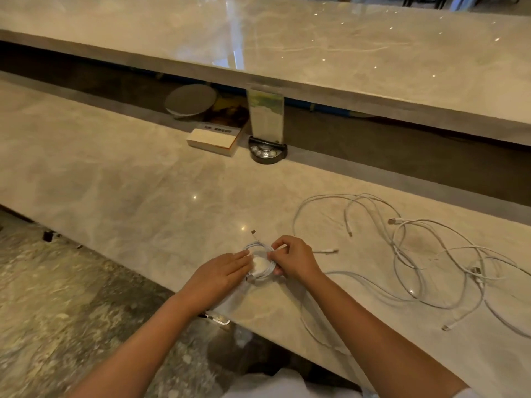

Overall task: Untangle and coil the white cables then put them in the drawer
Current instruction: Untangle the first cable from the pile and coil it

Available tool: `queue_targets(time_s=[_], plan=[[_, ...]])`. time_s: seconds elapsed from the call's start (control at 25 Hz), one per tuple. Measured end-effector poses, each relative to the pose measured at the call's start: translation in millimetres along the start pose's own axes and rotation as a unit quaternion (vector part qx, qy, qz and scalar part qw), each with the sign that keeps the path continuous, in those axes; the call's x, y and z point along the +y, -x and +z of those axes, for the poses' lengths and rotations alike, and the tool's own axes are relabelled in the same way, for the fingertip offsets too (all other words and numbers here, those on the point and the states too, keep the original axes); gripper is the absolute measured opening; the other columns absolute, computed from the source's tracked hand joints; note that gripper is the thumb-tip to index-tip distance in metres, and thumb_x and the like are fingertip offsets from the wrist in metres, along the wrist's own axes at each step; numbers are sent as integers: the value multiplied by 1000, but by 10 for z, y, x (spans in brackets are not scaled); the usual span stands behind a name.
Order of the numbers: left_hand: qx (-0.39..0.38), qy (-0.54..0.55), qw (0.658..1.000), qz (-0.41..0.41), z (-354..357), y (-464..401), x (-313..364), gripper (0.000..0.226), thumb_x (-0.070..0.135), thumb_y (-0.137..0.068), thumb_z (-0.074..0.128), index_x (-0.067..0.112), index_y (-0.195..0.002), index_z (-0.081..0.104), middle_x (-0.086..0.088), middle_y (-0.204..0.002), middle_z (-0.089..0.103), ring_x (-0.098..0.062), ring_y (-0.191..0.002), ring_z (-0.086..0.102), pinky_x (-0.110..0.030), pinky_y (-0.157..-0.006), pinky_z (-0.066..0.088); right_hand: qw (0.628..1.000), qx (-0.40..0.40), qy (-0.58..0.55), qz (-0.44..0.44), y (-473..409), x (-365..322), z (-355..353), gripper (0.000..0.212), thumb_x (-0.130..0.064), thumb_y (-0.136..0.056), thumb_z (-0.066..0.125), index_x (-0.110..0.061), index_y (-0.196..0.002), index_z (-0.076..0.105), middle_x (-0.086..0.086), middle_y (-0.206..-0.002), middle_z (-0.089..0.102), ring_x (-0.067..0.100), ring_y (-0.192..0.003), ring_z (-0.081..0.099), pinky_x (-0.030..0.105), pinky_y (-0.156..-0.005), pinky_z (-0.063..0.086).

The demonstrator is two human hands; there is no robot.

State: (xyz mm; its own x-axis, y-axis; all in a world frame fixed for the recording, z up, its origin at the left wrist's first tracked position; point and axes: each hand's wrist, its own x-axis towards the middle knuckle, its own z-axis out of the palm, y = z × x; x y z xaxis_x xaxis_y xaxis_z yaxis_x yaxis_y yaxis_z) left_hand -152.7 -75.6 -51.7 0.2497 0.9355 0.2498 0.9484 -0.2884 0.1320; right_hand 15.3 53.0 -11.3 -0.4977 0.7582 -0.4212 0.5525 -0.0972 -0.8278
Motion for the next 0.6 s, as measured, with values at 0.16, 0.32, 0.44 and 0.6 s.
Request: queue_targets(time_s=[0.16,0.32,0.44,0.6], plan=[[-97,-3,995,3,75,188,-148,43,32,-100,29,17,-136,46,-3,-145,45,-18,-133,42,-37,-102,44,999,13,51,-6,-61,57,196,3,-13,-80,65,-12,-80,62,6,-63,65,15,-49,60,23,-51,51],[-154,-49,986,35,63,228,-264,53,44,-99,24,23,-147,25,2,-154,24,-14,-145,11,-40,-112,18,971,37,216,-93,-77,186,264,19,-20,-85,62,-6,-97,66,13,-92,66,23,-82,60,25,-66,39],[-143,-28,988,44,5,166,-264,49,32,-93,40,19,-140,40,-2,-148,41,-17,-139,33,-42,-107,39,963,32,244,-108,-71,212,294,27,-25,-88,58,-6,-107,62,14,-100,61,26,-91,58,29,-74,41],[-37,16,998,56,-142,-108,-116,31,7,-77,63,4,-107,68,-14,-114,68,-29,-106,65,-38,-73,59,964,48,217,-144,7,266,128,28,-20,-89,58,-4,-111,62,16,-102,62,28,-95,59,27,-77,40]])
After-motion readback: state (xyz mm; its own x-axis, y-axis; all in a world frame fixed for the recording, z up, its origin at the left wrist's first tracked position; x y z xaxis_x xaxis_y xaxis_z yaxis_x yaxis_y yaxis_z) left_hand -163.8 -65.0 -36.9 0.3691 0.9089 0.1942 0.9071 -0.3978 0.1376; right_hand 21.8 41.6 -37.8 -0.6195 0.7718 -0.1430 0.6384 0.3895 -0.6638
